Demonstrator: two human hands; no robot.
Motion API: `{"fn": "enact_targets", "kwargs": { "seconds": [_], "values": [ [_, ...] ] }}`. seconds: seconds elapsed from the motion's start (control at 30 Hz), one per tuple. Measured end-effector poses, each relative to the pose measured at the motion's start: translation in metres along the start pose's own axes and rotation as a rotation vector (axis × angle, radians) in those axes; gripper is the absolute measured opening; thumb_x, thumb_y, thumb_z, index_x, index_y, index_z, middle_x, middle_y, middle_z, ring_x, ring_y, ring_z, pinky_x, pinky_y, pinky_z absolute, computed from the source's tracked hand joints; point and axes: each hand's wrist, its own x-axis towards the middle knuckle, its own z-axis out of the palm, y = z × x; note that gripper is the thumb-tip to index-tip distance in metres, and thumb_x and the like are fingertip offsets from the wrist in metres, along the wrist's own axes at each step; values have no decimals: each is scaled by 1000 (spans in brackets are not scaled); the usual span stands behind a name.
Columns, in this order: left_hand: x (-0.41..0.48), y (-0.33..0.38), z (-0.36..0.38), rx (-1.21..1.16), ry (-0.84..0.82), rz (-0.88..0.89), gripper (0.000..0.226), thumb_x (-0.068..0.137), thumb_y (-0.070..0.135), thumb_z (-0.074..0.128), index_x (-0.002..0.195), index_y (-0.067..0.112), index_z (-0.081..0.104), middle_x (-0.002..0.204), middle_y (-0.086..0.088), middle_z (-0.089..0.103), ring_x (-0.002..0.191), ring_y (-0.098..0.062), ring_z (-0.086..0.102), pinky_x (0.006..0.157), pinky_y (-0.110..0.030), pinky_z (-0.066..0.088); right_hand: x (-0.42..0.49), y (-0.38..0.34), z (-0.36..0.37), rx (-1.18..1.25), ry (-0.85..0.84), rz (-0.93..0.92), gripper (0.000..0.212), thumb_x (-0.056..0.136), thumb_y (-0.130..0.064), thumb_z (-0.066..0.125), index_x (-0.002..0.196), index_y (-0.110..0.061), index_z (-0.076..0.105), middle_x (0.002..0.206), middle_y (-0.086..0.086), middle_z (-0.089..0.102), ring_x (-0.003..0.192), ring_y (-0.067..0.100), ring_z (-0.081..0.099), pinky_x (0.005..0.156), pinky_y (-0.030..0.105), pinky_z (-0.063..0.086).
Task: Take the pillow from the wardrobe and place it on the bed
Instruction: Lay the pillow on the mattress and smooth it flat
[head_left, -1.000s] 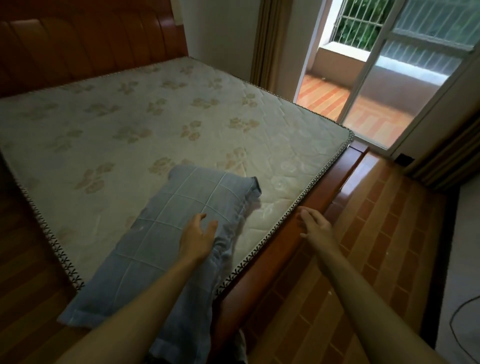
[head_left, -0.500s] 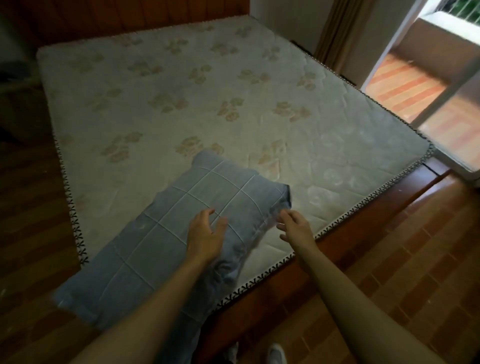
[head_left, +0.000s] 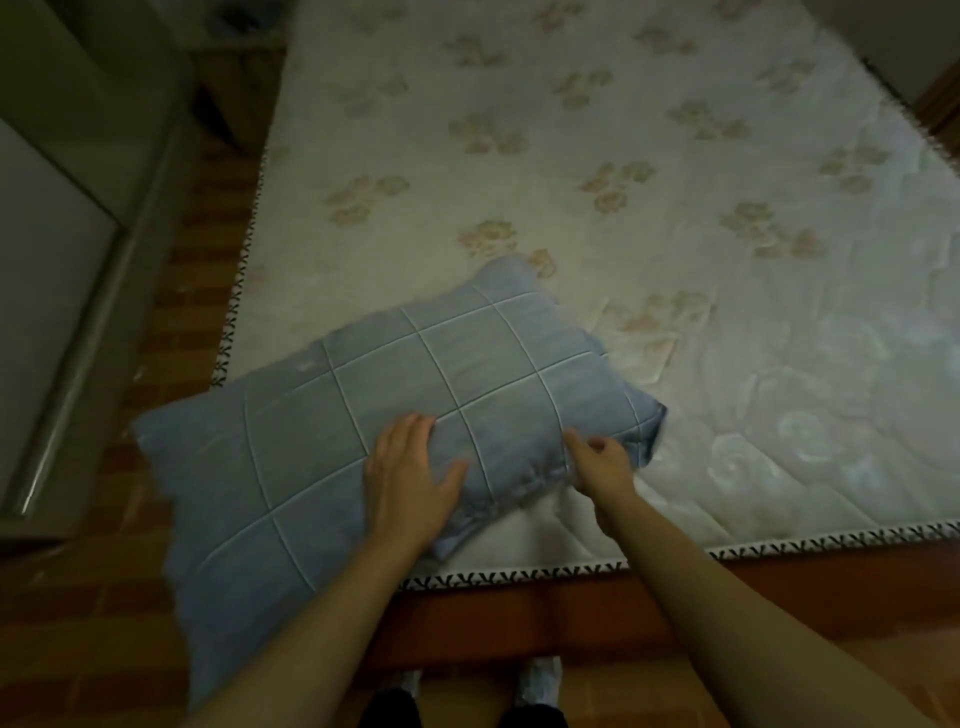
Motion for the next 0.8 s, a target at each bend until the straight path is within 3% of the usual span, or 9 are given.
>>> {"fn": "enact_targets", "kwargs": {
  "seconds": [0.1, 0.17, 0.33, 0.4, 0.53, 0.8],
  "values": [
    [-12, -11, 5, 100, 85, -37, 73, 75, 57, 66, 136, 21, 49, 149, -5, 43, 137, -29, 36, 109, -47, 29, 22, 6, 4, 86, -61, 100, 75, 83, -51, 69, 139, -7, 45, 133, 8, 55, 115, 34, 56, 89, 48, 52],
    [-22, -22, 3, 223, 77, -84, 90, 64, 64, 71, 141, 27, 43, 155, -6, 34, 140, -32, 29, 108, -54, 26, 36, 6, 8, 147, -84, 179, 86, 78, -59, 68, 143, -12, 37, 139, 9, 50, 118, 36, 53, 84, 48, 49],
    [-55, -57, 1, 388, -60, -227, 132, 51, 66, 81, 154, 38, 4, 164, -7, -1, 149, -36, 5, 107, -72, 18, 67, 9, 24, 315, -56, 312, 104, 71, -68, 68, 150, -20, 21, 147, 9, 45, 125, 37, 51, 94, 55, 48],
    [-57, -65, 4, 427, -66, -217, 134, 55, 59, 84, 153, 40, -5, 165, -6, -6, 149, -35, 3, 109, -72, 17, 71, 14, 31, 338, 4, 307, 93, 77, -61, 68, 149, -18, 26, 145, 11, 48, 122, 37, 54, 94, 57, 50],
    [-40, -68, 9, 438, -31, -237, 125, 64, 47, 83, 152, 42, -5, 165, -4, -1, 150, -32, 5, 110, -70, 14, 74, 12, 42, 240, 87, 210, 61, 95, -43, 52, 142, -7, 38, 140, 16, 52, 117, 39, 56, 97, 56, 50],
    [-31, -81, 13, 437, 28, -172, 113, 69, 24, 81, 154, 38, 9, 164, -4, 12, 150, -31, 11, 110, -70, 13, 54, 13, 33, 104, 224, 115, 60, 97, -39, 48, 142, 0, 40, 139, 20, 52, 117, 41, 55, 97, 55, 50]
  ]
}}
